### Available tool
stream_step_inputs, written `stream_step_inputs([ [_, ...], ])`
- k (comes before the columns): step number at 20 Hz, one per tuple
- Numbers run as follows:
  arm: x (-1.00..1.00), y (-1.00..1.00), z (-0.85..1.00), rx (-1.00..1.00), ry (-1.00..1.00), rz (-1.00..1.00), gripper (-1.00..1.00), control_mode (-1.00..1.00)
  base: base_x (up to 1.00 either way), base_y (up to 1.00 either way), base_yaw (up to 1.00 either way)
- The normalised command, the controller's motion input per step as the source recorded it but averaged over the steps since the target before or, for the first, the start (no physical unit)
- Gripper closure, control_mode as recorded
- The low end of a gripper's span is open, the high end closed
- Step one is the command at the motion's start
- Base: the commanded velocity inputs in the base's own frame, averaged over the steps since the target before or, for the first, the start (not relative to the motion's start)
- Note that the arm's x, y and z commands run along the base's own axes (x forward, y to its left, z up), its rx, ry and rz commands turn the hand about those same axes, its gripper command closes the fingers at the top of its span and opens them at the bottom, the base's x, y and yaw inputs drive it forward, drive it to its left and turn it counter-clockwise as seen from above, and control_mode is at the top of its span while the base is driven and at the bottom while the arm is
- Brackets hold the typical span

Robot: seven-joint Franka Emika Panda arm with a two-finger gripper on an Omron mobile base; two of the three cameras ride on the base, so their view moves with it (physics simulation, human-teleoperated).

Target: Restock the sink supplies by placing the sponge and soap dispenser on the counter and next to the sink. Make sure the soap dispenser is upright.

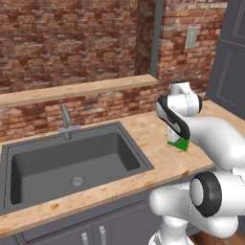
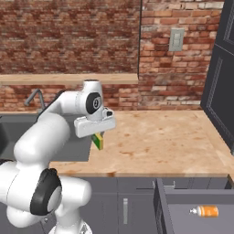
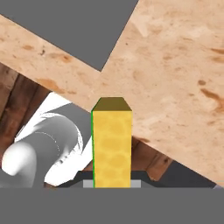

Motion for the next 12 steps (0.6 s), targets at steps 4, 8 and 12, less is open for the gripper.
stream_step_inputs([
  [4, 0.46, 0.0, -0.02, 0.09, 0.08, 0.0, 1.0, -1.0, 0.0, 0.0, 0.0],
  [8, 0.44, -0.02, 0.0, 0.14, 0.08, 0.0, 1.0, -1.0, 0.0, 0.0, 0.0],
  [12, 0.53, 0.0, 0.0, 0.13, 0.06, 0.0, 1.0, -1.0, 0.0, 0.0, 0.0],
])
